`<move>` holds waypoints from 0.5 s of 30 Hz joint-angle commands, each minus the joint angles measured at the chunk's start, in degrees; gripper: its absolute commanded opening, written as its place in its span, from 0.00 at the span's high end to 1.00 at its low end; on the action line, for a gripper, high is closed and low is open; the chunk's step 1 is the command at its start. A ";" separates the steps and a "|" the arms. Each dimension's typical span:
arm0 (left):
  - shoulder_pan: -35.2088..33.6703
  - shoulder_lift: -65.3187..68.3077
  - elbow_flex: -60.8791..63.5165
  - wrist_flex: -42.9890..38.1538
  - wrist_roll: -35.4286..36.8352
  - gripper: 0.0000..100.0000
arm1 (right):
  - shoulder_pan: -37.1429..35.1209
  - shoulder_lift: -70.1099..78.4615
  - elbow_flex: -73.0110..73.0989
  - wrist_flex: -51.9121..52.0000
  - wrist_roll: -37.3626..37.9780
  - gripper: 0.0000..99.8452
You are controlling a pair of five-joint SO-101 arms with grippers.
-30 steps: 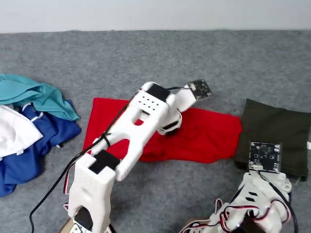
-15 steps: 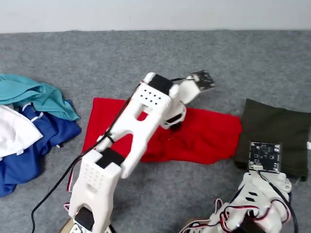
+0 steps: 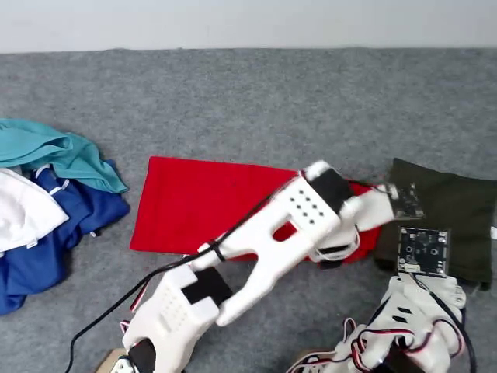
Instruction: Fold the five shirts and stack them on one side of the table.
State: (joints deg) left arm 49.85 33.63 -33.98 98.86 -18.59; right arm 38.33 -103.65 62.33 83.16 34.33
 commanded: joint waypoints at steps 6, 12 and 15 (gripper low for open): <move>0.53 -3.08 0.57 1.32 0.44 0.82 | 0.66 0.57 0.00 -0.31 -0.18 0.99; -5.80 4.57 1.36 -5.63 -3.78 0.82 | 0.66 0.57 0.00 -0.31 -0.18 0.99; -10.29 8.79 -2.68 -9.67 -6.24 0.82 | 0.66 0.57 0.00 -0.31 -0.18 0.99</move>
State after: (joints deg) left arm 43.60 41.27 -31.96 92.97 -22.11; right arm 38.33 -103.65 62.59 83.16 34.33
